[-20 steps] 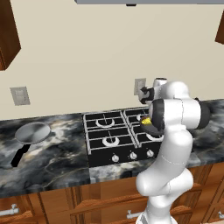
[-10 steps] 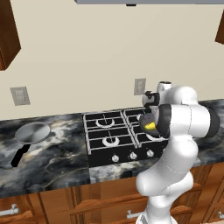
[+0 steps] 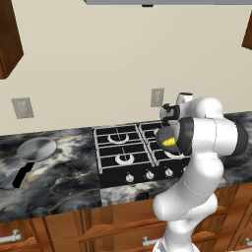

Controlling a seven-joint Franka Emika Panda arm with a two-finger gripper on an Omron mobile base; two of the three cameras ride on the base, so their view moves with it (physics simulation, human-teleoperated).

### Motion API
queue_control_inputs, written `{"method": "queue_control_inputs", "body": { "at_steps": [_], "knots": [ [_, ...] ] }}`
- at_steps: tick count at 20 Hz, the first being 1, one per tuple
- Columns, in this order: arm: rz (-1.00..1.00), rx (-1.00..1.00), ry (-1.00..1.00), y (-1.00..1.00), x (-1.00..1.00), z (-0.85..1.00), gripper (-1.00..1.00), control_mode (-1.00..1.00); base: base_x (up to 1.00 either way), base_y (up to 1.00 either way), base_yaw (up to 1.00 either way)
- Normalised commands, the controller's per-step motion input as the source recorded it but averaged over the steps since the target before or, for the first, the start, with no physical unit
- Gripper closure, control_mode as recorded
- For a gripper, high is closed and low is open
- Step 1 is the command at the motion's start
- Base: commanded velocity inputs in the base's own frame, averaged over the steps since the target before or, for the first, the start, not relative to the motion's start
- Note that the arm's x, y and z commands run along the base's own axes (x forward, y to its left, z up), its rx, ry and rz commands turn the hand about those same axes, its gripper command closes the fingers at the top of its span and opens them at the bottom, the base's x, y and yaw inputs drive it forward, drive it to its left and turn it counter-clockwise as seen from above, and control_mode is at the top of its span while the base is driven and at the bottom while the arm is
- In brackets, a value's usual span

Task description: Place both pans onto different burners. Then place the corn and the chicken drumstick on different pans.

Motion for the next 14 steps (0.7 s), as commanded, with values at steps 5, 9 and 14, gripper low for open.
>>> {"method": "queue_control_inputs", "body": {
  "at_steps": [5, 9, 14],
  "knots": [
    [0.01, 0.00, 0.00, 0.00, 0.00, 0.00, -1.00, -1.00, 0.00, 0.00, 0.00],
    [0.00, 0.00, -0.01, 0.00, 0.00, 0.04, -1.00, -1.00, 0.00, 0.00, 0.00],
    [0.00, 0.00, -0.03, 0.00, 0.00, 0.61, -1.00, -1.00, 0.00, 0.00, 0.00]
  ]
}}
